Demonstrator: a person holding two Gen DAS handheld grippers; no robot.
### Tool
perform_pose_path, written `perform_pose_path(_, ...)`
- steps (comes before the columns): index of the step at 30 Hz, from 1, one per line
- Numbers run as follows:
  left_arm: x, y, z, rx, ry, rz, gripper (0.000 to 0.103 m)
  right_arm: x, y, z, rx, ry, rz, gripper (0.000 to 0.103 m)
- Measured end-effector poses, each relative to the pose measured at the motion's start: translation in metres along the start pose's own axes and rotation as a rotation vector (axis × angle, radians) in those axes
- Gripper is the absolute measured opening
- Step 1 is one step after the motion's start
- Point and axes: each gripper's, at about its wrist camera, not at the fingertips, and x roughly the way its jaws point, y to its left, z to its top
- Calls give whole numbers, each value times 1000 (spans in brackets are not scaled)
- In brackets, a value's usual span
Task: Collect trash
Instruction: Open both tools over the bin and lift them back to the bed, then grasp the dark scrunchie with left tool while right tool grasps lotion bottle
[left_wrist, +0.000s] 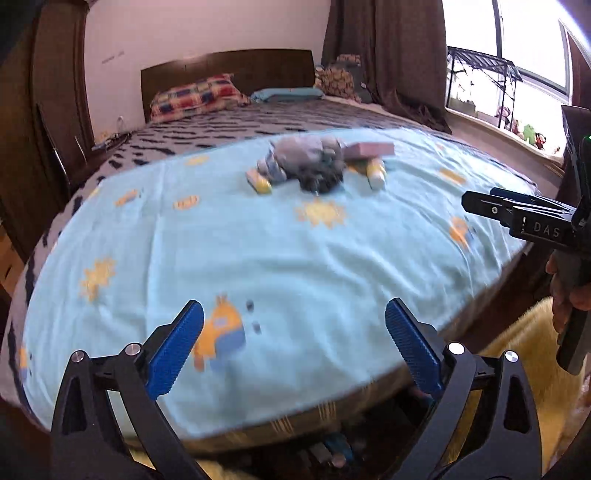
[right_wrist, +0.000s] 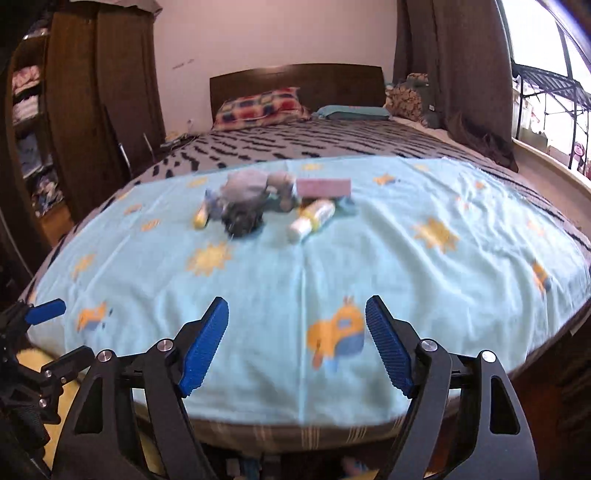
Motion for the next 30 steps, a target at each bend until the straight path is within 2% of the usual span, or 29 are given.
perform_pose_path(4, 25, -6, 27, 17, -21, 6, 94, 17, -1, 23, -20, -1, -36, 78)
perform_pose_path(8, 49, -12, 55, 28, -16, -16, 94, 55, 1, 50, 9, 31, -23, 77)
perform_pose_path(13, 90, -10, 81, -17, 10, -36, 93, 104, 0, 73, 72, 98, -16, 59)
perform_pose_path(14, 100, -10, 86, -22, 18, -38, 93, 112, 0, 75, 86, 113, -18, 54)
perform_pose_path(17, 119, -14, 92, -12, 30, -43, 90, 141, -8, 79, 147, 174, -12, 49)
perform_pose_path(19, 134, -19, 97, 8, 32, -38, 89, 159, -15, 79, 192, 216, -16, 48)
perform_pose_path(24, 172, -21, 107, -14, 78, -41, 85, 185, -21, 73, 233, 275, -13, 47)
perform_pose_path(25, 179, -22, 108, -15, 88, -41, 83, 188, -21, 71, 226, 278, -21, 45)
perform_pose_path(28, 198, -24, 113, -29, 131, -64, 71, 188, -20, 69, 211, 267, -17, 42)
perform_pose_path(30, 205, -25, 115, -37, 151, -79, 57, 187, -23, 68, 203, 264, -11, 40)
